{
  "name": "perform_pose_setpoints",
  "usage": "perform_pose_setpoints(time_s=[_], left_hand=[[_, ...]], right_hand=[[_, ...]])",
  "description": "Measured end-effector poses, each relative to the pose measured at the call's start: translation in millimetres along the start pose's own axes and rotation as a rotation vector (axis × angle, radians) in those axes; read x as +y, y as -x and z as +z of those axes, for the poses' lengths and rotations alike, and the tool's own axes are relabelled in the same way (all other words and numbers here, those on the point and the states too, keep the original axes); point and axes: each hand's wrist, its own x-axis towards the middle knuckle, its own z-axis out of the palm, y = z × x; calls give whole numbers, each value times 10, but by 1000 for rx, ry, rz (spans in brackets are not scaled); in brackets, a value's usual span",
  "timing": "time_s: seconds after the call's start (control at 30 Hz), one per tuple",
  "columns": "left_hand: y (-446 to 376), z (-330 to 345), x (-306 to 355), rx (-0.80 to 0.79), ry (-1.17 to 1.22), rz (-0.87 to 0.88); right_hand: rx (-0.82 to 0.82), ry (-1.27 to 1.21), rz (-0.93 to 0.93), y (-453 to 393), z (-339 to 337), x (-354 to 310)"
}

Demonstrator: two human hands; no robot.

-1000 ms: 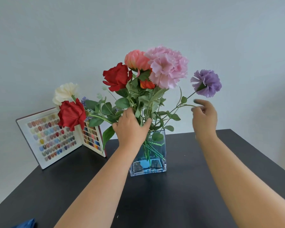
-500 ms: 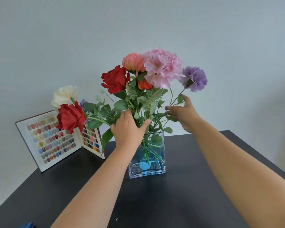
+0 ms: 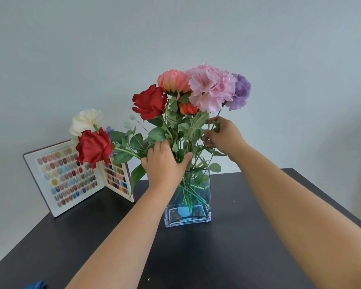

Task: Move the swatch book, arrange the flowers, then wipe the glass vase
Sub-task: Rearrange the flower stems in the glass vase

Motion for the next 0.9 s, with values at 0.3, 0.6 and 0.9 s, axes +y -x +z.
perform_pose_setpoints(time_s=[0.3, 0.6, 0.9], left_hand=[[2, 3, -15, -6, -15, 4], [39, 64, 37, -8, -42, 34], [15, 110, -9, 64, -12, 46]], right_hand=[[-80, 55, 28, 20, 81, 113], [-140, 239, 67, 127, 99, 131], [-10, 73, 55, 340, -56, 212]])
